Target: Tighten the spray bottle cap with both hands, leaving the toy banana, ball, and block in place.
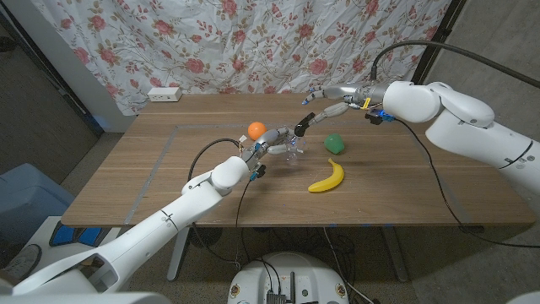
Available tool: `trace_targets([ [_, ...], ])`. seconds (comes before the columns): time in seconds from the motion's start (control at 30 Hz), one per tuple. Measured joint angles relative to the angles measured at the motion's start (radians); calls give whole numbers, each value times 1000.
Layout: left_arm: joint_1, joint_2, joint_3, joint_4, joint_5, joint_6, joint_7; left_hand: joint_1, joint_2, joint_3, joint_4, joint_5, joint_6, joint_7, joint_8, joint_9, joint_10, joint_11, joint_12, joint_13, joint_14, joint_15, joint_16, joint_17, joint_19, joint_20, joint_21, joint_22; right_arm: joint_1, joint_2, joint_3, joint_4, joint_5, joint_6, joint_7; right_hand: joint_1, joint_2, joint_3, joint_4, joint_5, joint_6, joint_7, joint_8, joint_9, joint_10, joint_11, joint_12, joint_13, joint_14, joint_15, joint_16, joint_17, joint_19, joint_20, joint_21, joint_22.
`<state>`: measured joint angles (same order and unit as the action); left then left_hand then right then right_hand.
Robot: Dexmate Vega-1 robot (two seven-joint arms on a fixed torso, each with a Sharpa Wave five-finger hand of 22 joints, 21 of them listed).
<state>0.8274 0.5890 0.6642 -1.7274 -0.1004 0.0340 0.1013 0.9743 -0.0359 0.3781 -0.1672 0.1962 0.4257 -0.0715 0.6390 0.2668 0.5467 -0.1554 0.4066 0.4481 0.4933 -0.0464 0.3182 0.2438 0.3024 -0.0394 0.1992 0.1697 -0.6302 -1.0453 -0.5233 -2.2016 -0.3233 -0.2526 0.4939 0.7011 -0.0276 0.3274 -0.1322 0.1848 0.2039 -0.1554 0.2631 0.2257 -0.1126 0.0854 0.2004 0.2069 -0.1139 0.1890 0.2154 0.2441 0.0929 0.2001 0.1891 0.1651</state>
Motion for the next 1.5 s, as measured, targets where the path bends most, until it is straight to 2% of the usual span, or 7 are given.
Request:
trace_targets([
  [0.07,-1,0,0,0,1,0,-1,0,0,0,0,0,0,0,1,-1,0,0,0,0,0,0,0,0,0,0,0,0,2,7,-7,0,-8,-5,0,-13,-13,0,0,0,4,4,0,0,0,0,0,0,2,-2,0,0,4,4,0,0],
  [0.43,-7,1,2,3,9,-3,-5,0,0,-7,1,0,0,0,6,-2,3,-4,0,4,0,0,0,5,4,-4,0,0,17,35,-37,-3,-40,-36,16,-32,5,-7,7,0,18,18,12,4,4,4,0,0,6,2,8,5,18,4,0,0],
  [0.67,-13,0,3,9,12,-8,-10,0,0,-8,0,0,0,0,11,-1,3,-4,0,5,0,0,4,5,4,-4,0,0,23,49,-56,-10,-71,-64,27,-45,-5,-11,11,-1,29,24,12,5,4,4,0,0,9,-1,8,5,25,4,0,0],
  [0.93,-19,-2,5,17,14,-12,-14,0,0,-14,2,0,0,0,12,-3,3,-4,0,9,0,0,4,4,4,-4,0,0,24,60,-70,-20,-103,-96,32,-70,-4,-14,8,-4,93,36,41,9,20,2,7,0,13,-5,8,5,29,7,0,0],
  [1.2,-25,-5,7,24,16,-14,-18,0,0,-14,2,0,0,0,12,-5,5,-2,0,9,0,0,4,2,4,-4,0,0,18,70,-80,-30,-136,-124,29,-97,-2,-21,15,-7,166,56,66,9,31,2,7,0,38,-9,16,9,49,1,0,0],
  [1.37,-29,-6,9,27,17,-15,-22,0,0,-15,1,4,0,0,16,-5,5,-2,-1,15,0,0,3,2,4,-4,0,0,13,76,-84,-35,-155,-142,23,-107,7,-28,16,-7,204,64,81,9,69,-3,19,0,52,-15,23,9,58,0,0,0],
  [1.5,-30,-7,9,29,17,-15,-23,0,0,-15,1,4,0,0,16,-8,5,-2,-1,15,0,0,3,2,4,-4,0,0,9,80,-90,-38,-165,-151,20,-112,1,-29,15,-7,234,66,92,9,83,-3,19,0,63,-24,29,9,64,0,0,0],
])
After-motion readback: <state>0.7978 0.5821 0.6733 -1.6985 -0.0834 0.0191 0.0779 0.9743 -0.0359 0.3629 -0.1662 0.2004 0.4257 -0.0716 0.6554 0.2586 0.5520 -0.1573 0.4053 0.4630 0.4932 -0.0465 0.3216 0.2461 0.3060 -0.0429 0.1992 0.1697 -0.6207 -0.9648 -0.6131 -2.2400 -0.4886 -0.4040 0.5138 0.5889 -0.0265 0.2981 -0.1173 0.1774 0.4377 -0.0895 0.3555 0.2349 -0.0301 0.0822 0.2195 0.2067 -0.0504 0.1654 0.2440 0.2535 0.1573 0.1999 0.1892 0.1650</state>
